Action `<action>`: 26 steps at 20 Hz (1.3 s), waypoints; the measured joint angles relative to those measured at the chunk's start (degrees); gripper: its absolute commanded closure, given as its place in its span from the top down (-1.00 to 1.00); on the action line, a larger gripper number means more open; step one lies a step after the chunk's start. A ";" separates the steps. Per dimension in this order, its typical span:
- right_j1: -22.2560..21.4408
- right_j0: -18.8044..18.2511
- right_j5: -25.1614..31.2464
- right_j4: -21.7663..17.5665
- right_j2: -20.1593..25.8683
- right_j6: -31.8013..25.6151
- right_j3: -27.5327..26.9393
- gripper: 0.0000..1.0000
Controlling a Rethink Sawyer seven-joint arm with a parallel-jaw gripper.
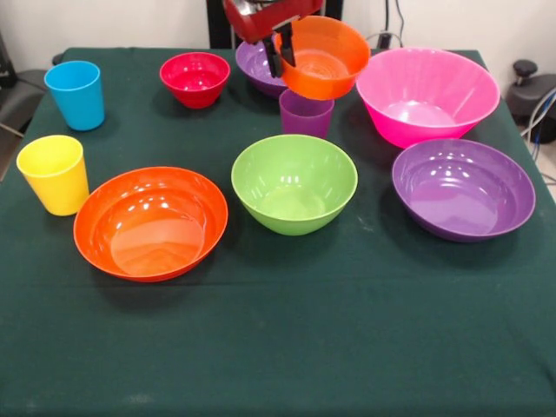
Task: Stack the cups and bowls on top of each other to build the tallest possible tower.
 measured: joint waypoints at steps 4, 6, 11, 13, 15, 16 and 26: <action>0.58 0.95 0.00 0.00 -0.02 0.00 -0.66 -1.00; 0.61 1.21 0.01 0.00 -0.04 0.00 -0.96 -1.00; 0.73 1.42 0.00 0.00 -0.08 0.00 -2.35 -1.00; 0.95 1.41 0.01 0.00 -0.09 0.00 -2.83 -1.00; 1.64 1.41 0.00 -0.02 -0.10 0.00 -3.81 -1.00; 2.11 1.41 0.01 -0.11 -0.12 0.00 -4.57 -1.00; 3.10 1.41 0.01 -1.02 -0.25 0.00 -6.28 -1.00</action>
